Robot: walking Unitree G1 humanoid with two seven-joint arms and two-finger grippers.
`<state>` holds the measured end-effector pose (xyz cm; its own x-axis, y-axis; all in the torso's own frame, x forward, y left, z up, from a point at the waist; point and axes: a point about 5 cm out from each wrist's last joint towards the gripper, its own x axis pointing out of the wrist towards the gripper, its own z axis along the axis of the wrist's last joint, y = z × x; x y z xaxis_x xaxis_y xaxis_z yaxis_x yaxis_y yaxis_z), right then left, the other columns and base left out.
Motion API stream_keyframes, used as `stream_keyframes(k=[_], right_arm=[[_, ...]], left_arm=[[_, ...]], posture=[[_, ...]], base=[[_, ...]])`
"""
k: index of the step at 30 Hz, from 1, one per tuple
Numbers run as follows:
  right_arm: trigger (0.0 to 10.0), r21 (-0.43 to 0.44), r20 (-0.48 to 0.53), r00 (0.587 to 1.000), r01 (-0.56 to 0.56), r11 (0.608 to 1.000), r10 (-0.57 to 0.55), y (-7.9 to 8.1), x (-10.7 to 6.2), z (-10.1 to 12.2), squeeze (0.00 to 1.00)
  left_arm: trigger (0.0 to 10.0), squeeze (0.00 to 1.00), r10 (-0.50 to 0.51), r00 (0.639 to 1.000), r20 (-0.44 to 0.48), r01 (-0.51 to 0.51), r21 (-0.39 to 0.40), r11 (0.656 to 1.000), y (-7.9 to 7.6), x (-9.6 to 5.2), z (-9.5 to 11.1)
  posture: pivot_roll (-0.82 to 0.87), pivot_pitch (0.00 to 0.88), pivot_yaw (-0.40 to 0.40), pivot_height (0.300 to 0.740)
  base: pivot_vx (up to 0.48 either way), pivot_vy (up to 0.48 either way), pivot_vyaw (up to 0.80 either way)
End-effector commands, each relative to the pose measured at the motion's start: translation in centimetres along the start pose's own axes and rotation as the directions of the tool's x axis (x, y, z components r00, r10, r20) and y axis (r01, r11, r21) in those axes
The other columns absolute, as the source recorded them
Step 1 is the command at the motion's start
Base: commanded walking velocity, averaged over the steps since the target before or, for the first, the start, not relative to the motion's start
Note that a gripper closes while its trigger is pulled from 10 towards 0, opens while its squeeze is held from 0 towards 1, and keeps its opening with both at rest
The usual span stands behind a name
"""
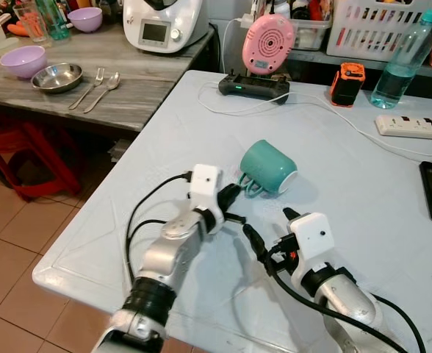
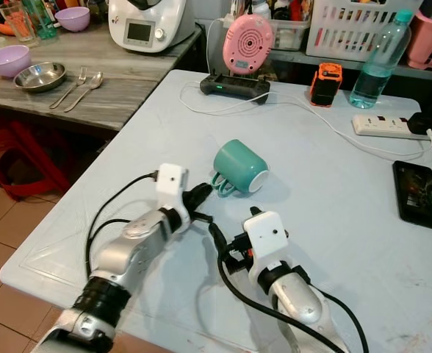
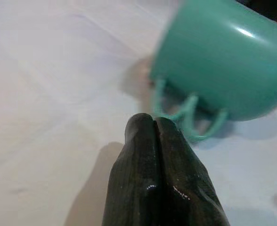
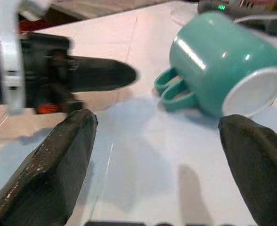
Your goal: Setting the table
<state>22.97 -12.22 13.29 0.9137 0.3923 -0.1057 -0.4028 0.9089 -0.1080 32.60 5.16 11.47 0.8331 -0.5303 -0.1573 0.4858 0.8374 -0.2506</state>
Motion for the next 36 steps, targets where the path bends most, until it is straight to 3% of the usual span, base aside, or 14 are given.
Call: stream_keyframes(k=[1, 3, 5, 13, 17, 22, 26, 29, 36], right_arm=[[10.0, -0.024, 0.024, 0.999, 0.049, 0.999, -0.048, -1.0, 0.3, 0.5, 0.0], [10.0, -0.04, 0.042, 0.997, 0.074, 0.996, -0.072, -1.6, 0.6, 1.0, 0.0], [10.0, -0.044, 0.04, 0.994, 0.105, 0.993, -0.103, -2.8, 1.5, 1.3, 0.0], [10.0, -0.031, 0.039, 0.997, 0.073, 0.997, -0.072, -2.6, 4.6, 1.7, 0.0], [10.0, -0.043, 0.038, 0.999, 0.019, 0.999, -0.018, -1.5, 6.1, 2.0, 0.0], [10.0, -0.123, 0.071, 0.997, -0.032, 0.992, 0.041, -0.1, 7.5, 2.9, 0.0], [10.0, -0.193, 0.096, 0.995, 0.05, 0.98, -0.031, -1.4, 8.7, 3.8, 0.0], [10.0, -0.201, 0.093, 0.992, 0.098, 0.975, -0.08, -2.8, 9.4, 4.3, 0.0], [10.0, -0.143, 0.059, 0.998, 0.013, 0.99, -0.005, -3.1, 10.7, 3.8, 0.0]], left_arm=[[0.0, 0.0, 0.021, 0.999, 0.033, -0.023, 0.036, 0.999, 0.3, -0.6, 0.7], [0.0, 0.0, 0.05, 0.997, 0.062, -0.053, 0.059, 0.997, 0.8, -1.1, 1.0], [10.0, 0.0, 0.117, 0.987, 0.109, -0.125, 0.069, 0.99, 2.2, -2.5, 1.3], [10.0, 0.0, 0.199, 0.967, 0.159, -0.216, 0.092, 0.972, 4.3, -4.3, 1.7], [10.0, 0.0, 0.213, 0.96, 0.183, -0.234, 0.099, 0.967, 4.6, -5.1, 1.9], [10.0, 0.0, 0.217, 0.957, 0.193, -0.242, 0.116, 0.963, 4.7, -5.6, 1.8], [10.0, 0.0, 0.218, 0.958, 0.188, -0.241, 0.109, 0.964, 4.5, -5.5, 1.5], [10.0, 0.0, 0.214, 0.959, 0.186, -0.236, 0.107, 0.966, 4.3, -5.4, 1.4], [10.0, 0.0, 0.202, 0.961, 0.19, -0.224, 0.104, 0.969, 3.9, -5.1, 1.5]], posture=[[-0.1, 0.099, 0.034, 0.74], [-0.1, 0.1, 0.034, 0.74], [-0.1, 0.101, 0.033, 0.74], [-0.08, 0.1, 0.027, 0.74], [-0.07, 0.1, 0.02, 0.74], [-0.07, 0.101, 0.016, 0.74], [-0.07, 0.099, 0.011, 0.74], [-0.07, 0.097, 0.01, 0.74], [-0.07, 0.093, 0.003, 0.74]], base=[[0.0, 0.0, 0.0], [0.0, 0.0, 0.0], [0.0, 0.0, 0.0], [0.0, 0.0, 0.0], [0.0, 0.0, 0.0], [0.0, 0.0, 0.0], [0.0, 0.0, 0.0], [0.0, 0.0, 0.0], [0.0, 0.0, 0.0]])
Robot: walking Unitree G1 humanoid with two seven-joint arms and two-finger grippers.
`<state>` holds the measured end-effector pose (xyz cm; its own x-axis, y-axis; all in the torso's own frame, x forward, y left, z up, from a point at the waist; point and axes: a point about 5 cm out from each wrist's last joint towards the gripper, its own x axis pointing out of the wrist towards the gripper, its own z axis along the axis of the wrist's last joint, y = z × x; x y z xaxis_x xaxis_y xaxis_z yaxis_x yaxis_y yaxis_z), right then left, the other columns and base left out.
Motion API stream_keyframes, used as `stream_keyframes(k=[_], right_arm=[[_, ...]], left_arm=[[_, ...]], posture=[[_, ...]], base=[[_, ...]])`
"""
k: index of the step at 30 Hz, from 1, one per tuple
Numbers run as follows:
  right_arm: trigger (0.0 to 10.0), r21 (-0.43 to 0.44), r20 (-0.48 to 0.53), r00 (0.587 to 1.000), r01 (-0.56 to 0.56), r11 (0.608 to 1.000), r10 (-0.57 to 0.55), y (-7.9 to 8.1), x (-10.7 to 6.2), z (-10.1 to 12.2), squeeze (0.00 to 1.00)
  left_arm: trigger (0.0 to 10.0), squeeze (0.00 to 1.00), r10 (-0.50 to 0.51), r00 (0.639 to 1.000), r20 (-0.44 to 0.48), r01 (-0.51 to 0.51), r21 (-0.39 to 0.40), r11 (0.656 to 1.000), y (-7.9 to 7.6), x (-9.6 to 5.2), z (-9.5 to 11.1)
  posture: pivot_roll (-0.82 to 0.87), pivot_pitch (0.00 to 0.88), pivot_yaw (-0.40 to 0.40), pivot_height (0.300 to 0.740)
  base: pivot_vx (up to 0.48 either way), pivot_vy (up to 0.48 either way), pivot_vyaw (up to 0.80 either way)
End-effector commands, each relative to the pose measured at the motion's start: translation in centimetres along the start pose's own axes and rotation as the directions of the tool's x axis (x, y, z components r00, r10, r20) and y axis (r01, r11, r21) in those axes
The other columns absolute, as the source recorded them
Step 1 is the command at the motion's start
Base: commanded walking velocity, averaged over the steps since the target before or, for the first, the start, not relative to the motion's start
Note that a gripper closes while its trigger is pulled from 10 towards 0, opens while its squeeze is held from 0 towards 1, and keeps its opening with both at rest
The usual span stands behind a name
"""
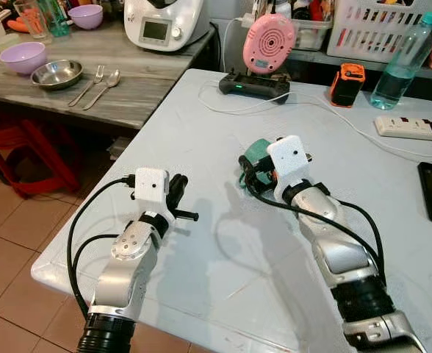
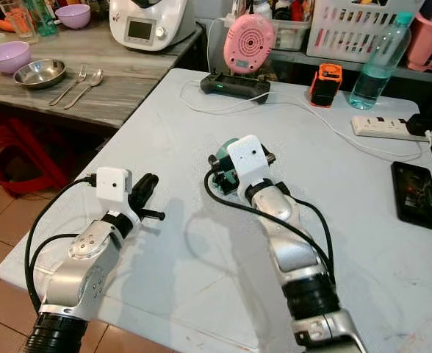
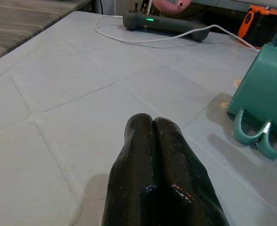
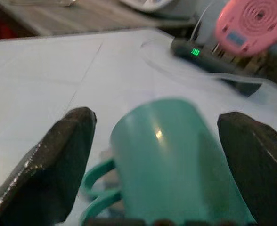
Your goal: Setting the table
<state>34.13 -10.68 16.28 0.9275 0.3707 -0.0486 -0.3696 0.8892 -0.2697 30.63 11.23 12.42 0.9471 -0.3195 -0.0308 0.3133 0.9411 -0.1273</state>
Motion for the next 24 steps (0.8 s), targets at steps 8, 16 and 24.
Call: stream_keyframes(k=[8, 16, 24], right_arm=[[10.0, -0.126, -0.068, 0.995, 0.067, 0.99, -0.076, -1.1, 0.6, -1.9, 0.0], [10.0, -0.215, -0.071, 0.977, 0.183, 0.959, -0.202, -4.7, 0.4, -2.3, 0.0], [10.0, -0.204, -0.12, 0.96, 0.224, 0.953, -0.252, -6.0, 0.3, -3.1, 0.0]], left_arm=[[10.0, 0.0, 0.004, 1.0, 0.011, -0.004, 0.018, 1.0, -0.1, 0.0, 0.3], [10.0, 0.0, -0.006, 1.0, -0.001, 0.006, 0.01, 1.0, -0.5, 0.1, 0.0], [10.0, 0.0, -0.005, 1.0, -0.007, 0.005, 0.007, 1.0, -0.6, 0.2, 0.0]], posture=[[-0.06, 0.092, 0.001, 0.74], [-0.06, 0.095, 0.003, 0.74], [-0.07, 0.097, 0.001, 0.74]], base=[[0.0, 0.0, 0.0], [0.0, 0.0, 0.0], [0.0, 0.0, 0.0]])
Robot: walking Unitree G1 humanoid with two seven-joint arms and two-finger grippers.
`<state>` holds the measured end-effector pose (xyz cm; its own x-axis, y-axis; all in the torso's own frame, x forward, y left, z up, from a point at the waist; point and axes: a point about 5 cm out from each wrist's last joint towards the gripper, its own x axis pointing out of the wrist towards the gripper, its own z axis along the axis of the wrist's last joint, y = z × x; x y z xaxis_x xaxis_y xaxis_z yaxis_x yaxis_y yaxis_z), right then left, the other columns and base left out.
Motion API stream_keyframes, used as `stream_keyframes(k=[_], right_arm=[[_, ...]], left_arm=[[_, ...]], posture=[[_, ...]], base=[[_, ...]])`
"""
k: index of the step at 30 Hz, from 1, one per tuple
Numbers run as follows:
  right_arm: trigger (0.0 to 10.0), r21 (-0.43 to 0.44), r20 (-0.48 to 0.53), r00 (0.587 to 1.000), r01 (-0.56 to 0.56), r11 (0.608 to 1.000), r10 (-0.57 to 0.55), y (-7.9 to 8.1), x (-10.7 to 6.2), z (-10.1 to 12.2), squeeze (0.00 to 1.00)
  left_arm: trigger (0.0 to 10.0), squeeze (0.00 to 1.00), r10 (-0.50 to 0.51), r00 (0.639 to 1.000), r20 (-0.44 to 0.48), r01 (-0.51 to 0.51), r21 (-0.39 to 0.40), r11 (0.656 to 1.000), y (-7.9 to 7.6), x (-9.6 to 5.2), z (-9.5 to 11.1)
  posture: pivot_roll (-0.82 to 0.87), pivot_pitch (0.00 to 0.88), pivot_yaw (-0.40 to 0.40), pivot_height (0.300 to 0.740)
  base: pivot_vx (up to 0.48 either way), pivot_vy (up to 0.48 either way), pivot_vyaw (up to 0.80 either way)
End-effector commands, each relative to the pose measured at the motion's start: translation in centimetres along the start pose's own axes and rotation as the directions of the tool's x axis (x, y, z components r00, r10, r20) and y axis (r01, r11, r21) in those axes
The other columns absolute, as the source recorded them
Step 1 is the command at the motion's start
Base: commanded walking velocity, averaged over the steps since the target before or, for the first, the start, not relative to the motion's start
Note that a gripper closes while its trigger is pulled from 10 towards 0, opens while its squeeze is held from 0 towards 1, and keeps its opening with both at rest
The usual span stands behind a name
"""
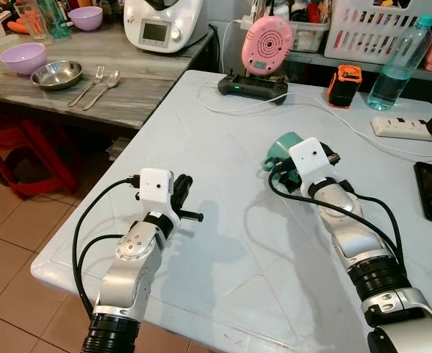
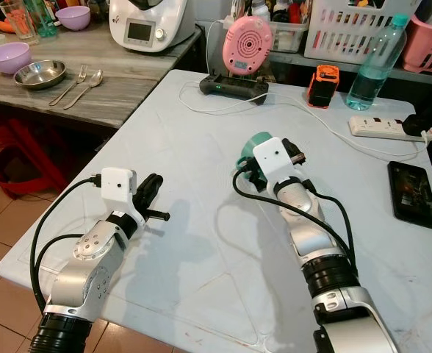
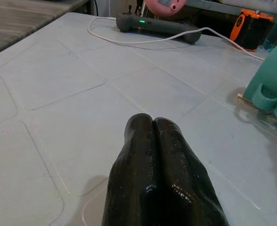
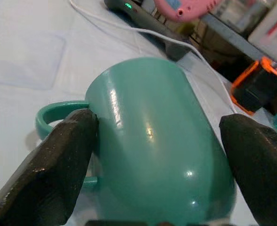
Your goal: Setting the table
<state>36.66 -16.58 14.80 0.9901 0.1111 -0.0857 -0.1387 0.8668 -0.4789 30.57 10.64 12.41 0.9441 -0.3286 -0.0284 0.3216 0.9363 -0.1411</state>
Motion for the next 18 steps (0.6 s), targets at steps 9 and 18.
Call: stream_keyframes(k=[9, 18], right_arm=[[10.0, 0.186, -0.063, 0.996, -0.054, 0.981, 0.066, 1.9, -0.8, -1.1, 0.0], [10.0, 0.279, -0.026, 0.985, -0.156, 0.948, 0.169, 3.8, -2.9, -0.4, 0.0]], left_arm=[[10.0, 0.0, 0.019, 1.0, -0.012, -0.018, 0.026, 1.0, 0.3, 0.2, 0.1], [10.0, 0.0, 0.021, 1.0, -0.004, -0.021, 0.026, 0.999, 0.4, 0.4, 0.4]], posture=[[-0.07, 0.1, -0.001, 0.74], [-0.07, 0.099, 0.002, 0.74]], base=[[0.0, 0.0, 0.0], [0.0, 0.0, 0.0]])
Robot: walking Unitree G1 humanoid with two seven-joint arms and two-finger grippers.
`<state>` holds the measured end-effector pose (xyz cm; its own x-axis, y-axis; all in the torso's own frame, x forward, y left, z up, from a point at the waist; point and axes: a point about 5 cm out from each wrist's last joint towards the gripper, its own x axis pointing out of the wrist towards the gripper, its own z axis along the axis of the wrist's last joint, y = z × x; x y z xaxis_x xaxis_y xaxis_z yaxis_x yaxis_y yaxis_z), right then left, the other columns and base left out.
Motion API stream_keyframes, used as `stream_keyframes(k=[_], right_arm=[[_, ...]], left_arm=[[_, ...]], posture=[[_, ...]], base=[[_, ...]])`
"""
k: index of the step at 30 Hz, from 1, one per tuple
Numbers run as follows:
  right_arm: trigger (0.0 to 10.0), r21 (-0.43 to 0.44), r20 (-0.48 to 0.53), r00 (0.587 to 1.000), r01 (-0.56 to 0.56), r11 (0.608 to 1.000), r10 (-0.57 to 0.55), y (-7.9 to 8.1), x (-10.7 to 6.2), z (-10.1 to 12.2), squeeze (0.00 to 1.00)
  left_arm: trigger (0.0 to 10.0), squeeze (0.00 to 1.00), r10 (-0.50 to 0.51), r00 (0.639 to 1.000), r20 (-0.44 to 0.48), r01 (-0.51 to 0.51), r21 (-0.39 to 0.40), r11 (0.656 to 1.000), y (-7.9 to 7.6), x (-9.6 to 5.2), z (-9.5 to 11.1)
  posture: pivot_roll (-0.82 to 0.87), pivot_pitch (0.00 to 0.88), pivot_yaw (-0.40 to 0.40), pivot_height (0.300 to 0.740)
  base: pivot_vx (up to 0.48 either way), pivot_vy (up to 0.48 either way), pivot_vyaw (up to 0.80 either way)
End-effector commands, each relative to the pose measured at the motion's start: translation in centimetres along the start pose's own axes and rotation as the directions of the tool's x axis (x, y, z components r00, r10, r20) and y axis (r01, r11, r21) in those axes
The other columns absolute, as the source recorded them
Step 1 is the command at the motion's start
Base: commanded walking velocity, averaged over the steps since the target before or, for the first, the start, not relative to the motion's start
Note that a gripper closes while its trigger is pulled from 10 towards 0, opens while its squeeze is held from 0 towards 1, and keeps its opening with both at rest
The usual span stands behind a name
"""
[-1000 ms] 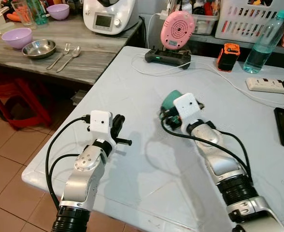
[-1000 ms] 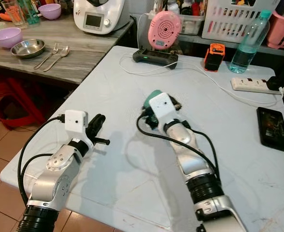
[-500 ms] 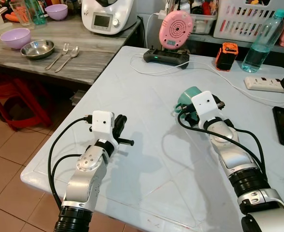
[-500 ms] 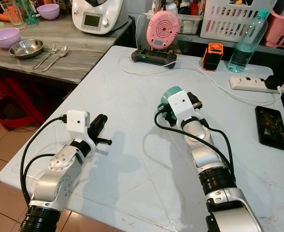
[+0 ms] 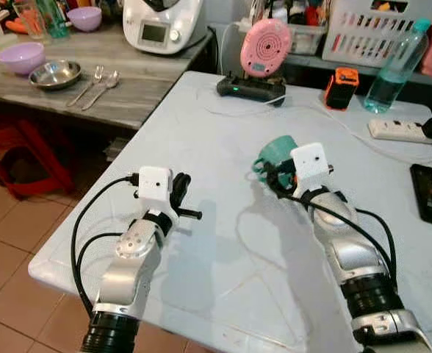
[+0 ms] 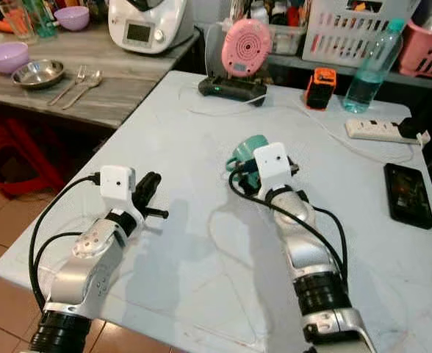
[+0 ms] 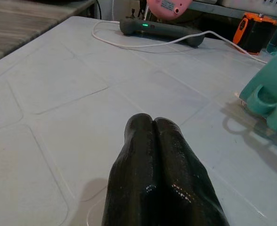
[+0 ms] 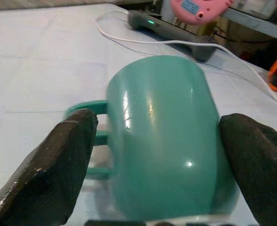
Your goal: Setting the table
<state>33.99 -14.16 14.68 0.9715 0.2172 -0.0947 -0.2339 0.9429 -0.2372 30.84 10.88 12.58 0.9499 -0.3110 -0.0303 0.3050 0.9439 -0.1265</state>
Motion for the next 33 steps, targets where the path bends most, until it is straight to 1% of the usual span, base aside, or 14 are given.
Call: stream_keyframes(k=[1, 4, 5, 6, 9, 13, 15, 22, 26, 28, 29, 31, 32, 33], right_arm=[[10.0, 0.044, -0.087, 0.995, -0.053, 0.998, 0.057, 1.0, -0.6, -1.7, 0.0], [10.0, 0.061, -0.103, 0.99, -0.091, 0.994, 0.097, 1.8, -1.8, -2.0, 0.0], [10.0, 0.061, -0.103, 0.99, -0.091, 0.994, 0.097, 1.8, -1.8, -2.0, 0.0], [10.0, 0.08, -0.113, 0.988, -0.101, 0.992, 0.11, 2.0, -2.4, -2.1, 0.0], [10.0, 0.097, -0.125, 0.985, -0.108, 0.989, 0.12, 2.2, -3.0, -2.2, 0.0], [10.0, 0.13, -0.173, 0.977, -0.102, 0.986, 0.124, 2.5, -4.7, -3.2, 0.0], [10.0, 0.135, -0.188, 0.974, -0.101, 0.986, 0.126, 2.7, -5.2, -3.7, 0.0], [10.0, 0.153, -0.228, 0.963, -0.108, 0.982, 0.141, 3.2, -6.3, -4.7, 0.0], [10.0, 0.155, -0.224, 0.963, -0.117, 0.981, 0.151, 3.2, -6.4, -4.5, 0.0], [10.0, 0.11, -0.17, 0.974, -0.129, 0.986, 0.147, 3.0, -6.3, -3.8, 0.0], [10.0, 0.11, -0.17, 0.974, -0.129, 0.986, 0.147, 3.0, -6.3, -3.8, 0.0], [10.0, 0.067, -0.127, 0.984, -0.121, 0.99, 0.129, 2.7, -6.2, -3.1, 0.0], [10.0, 0.026, -0.096, 0.99, -0.1, 0.995, 0.102, 2.2, -6.0, -2.7, 0.0], [10.0, 0.026, -0.096, 0.99, -0.1, 0.995, 0.102, 2.2, -6.0, -2.7, 0.0]], left_arm=[[10.0, 0.0, 0.003, 1.0, -0.005, -0.003, 0.012, 1.0, 0.2, 0.2, 0.2], [10.0, 0.0, 0.003, 1.0, -0.003, -0.003, 0.012, 1.0, 0.2, 0.3, 0.2], [10.0, 0.0, 0.003, 1.0, -0.003, -0.003, 0.012, 1.0, 0.2, 0.3, 0.2], [10.0, 0.0, 0.003, 1.0, -0.003, -0.003, 0.013, 1.0, 0.2, 0.4, 0.2], [10.0, 0.0, 0.003, 1.0, -0.002, -0.003, 0.013, 1.0, 0.2, 0.4, 0.3], [10.0, 0.0, 0.001, 1.0, 0.0, -0.001, 0.013, 1.0, 0.2, 0.6, 0.4], [10.0, 0.0, 0.002, 1.0, 0.0, -0.002, 0.013, 1.0, 0.3, 0.6, 0.4], [10.0, 0.0, -0.002, 1.0, -0.002, 0.002, 0.013, 1.0, 0.2, 0.7, 0.3], [10.0, 0.0, -0.002, 1.0, -0.001, 0.002, 0.012, 1.0, 0.1, 0.7, 0.3], [10.0, 0.0, -0.003, 1.0, 0.005, 0.003, 0.012, 1.0, 0.0, 0.8, 0.5], [10.0, 0.0, -0.003, 1.0, 0.005, 0.003, 0.012, 1.0, 0.0, 0.8, 0.5], [10.0, 0.0, -0.007, 1.0, 0.016, 0.006, 0.02, 1.0, 0.0, 0.9, 0.6], [10.0, 0.0, -0.018, 0.999, 0.028, 0.017, 0.043, 0.999, -0.1, 0.9, 0.8], [10.0, 0.0, -0.018, 0.999, 0.028, 0.017, 0.043, 0.999, -0.1, 0.9, 0.8]], posture=[[-0.07, 0.099, 0.002, 0.74], [-0.08, 0.097, 0.004, 0.74], [-0.08, 0.097, 0.004, 0.74], [-0.08, 0.096, 0.006, 0.74], [-0.08, 0.095, 0.008, 0.74], [-0.08, 0.094, 0.01, 0.74], [-0.08, 0.094, 0.01, 0.74], [-0.08, 0.093, 0.012, 0.74], [-0.08, 0.093, 0.012, 0.74], [-0.08, 0.093, 0.012, 0.74], [-0.08, 0.093, 0.012, 0.74], [-0.08, 0.093, 0.012, 0.74], [-0.08, 0.093, 0.012, 0.74], [-0.08, 0.093, 0.012, 0.74]], base=[[0.0, 0.0, 0.0], [0.0, 0.0, 0.0], [0.0, 0.0, 0.0], [0.0, 0.0, 0.0], [0.0, 0.0, 0.0], [0.0, 0.0, 0.0], [0.0, 0.0, 0.0], [0.0, 0.0, 0.0], [0.0, 0.0, 0.0], [0.0, 0.0, 0.0], [0.0, 0.0, 0.0], [0.0, 0.0, 0.0], [0.0, 0.0, 0.0], [0.0, 0.0, 0.0]])
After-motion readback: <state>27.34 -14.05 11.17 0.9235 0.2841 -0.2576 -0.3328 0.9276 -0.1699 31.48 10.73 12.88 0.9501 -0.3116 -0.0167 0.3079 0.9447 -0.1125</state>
